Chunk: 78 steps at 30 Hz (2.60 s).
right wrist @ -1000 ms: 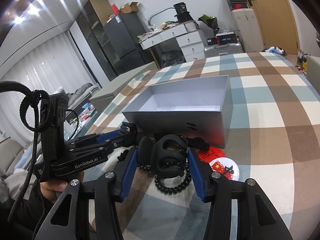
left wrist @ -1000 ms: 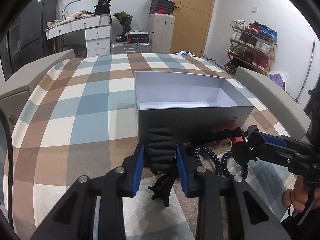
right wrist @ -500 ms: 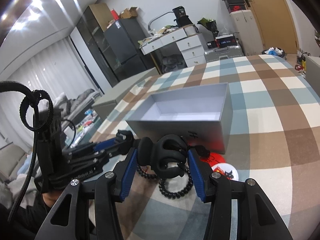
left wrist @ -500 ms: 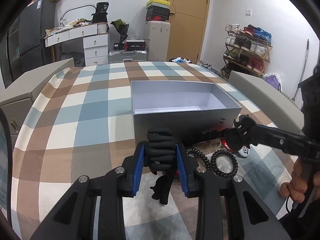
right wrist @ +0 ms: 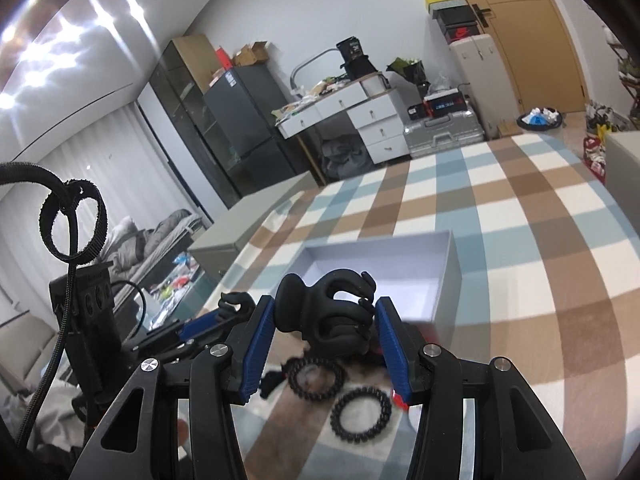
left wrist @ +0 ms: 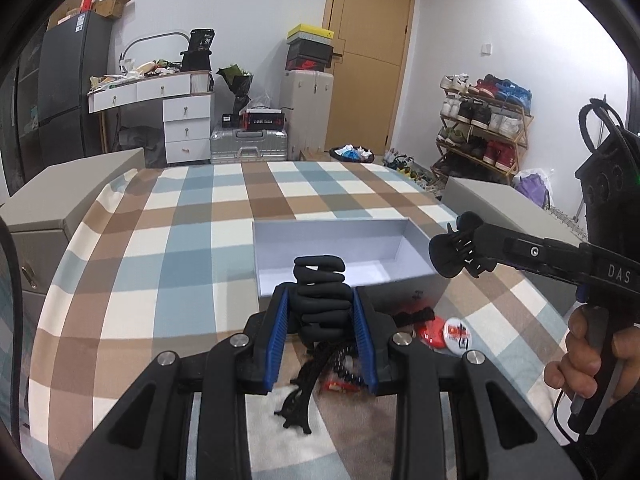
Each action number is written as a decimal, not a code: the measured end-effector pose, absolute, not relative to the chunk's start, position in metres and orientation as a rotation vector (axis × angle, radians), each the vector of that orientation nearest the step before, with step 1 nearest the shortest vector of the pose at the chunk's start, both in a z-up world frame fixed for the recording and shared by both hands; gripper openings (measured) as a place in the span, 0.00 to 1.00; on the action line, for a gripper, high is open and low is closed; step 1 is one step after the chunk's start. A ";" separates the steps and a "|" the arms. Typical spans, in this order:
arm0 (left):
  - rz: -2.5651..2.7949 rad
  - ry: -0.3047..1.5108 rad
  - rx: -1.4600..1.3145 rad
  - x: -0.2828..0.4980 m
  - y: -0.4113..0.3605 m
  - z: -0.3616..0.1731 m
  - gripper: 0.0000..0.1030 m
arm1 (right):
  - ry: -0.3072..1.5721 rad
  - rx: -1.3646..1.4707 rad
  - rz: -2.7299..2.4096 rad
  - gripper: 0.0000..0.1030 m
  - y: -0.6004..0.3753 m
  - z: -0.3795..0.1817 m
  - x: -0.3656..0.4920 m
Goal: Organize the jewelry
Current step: 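Lift the black claw clip with the right gripper and drop it into the grey box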
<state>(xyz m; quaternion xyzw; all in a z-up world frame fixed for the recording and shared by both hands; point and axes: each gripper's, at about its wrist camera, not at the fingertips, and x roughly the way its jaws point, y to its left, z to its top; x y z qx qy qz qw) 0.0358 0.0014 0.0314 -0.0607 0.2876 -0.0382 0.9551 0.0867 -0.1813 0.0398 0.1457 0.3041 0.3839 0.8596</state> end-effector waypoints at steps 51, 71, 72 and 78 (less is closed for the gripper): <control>-0.081 0.656 -0.120 0.068 -0.006 0.014 0.25 | 0.765 0.366 0.734 0.50 -0.175 0.007 0.132; -0.042 0.619 -0.148 0.042 0.004 0.027 0.85 | 0.723 0.278 0.684 1.00 -0.190 0.024 0.101; -0.031 0.618 -0.140 0.038 0.004 0.025 0.86 | 0.726 0.268 0.679 1.00 -0.191 0.023 0.099; -0.039 0.649 -0.117 0.026 0.006 0.008 0.99 | 0.795 0.159 0.631 1.00 -0.194 0.004 0.090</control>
